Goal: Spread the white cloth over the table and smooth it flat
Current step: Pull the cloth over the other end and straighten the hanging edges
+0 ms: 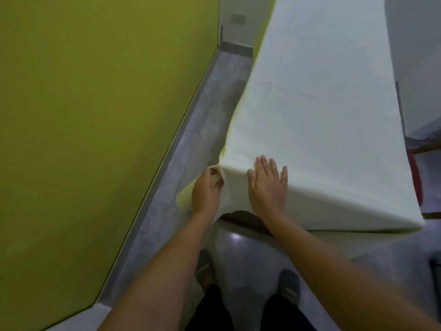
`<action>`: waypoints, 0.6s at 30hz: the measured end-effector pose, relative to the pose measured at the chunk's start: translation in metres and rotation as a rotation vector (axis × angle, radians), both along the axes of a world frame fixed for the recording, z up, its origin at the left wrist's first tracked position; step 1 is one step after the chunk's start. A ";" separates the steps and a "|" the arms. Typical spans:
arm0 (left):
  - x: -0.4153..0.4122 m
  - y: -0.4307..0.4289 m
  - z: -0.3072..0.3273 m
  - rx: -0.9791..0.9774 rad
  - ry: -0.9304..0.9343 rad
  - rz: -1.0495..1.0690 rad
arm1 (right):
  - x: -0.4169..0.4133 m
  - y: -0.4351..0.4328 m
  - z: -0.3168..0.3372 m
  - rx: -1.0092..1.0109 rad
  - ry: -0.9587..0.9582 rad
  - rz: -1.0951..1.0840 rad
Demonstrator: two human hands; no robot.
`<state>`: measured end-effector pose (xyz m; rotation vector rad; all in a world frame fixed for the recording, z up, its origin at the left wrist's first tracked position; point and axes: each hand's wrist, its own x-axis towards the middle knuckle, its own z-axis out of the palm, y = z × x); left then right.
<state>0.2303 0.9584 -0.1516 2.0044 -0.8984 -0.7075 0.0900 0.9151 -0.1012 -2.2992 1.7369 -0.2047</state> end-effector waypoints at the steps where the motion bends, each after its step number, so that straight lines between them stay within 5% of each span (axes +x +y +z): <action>1: 0.003 0.000 -0.005 -0.002 0.006 -0.028 | 0.002 0.000 -0.001 -0.013 -0.004 -0.024; 10: 0.009 -0.007 -0.026 -0.048 0.176 -0.112 | 0.004 0.002 -0.004 -0.057 -0.036 -0.054; 18: 0.021 -0.005 -0.017 -0.013 0.049 -0.146 | 0.005 0.000 -0.006 -0.046 -0.014 -0.057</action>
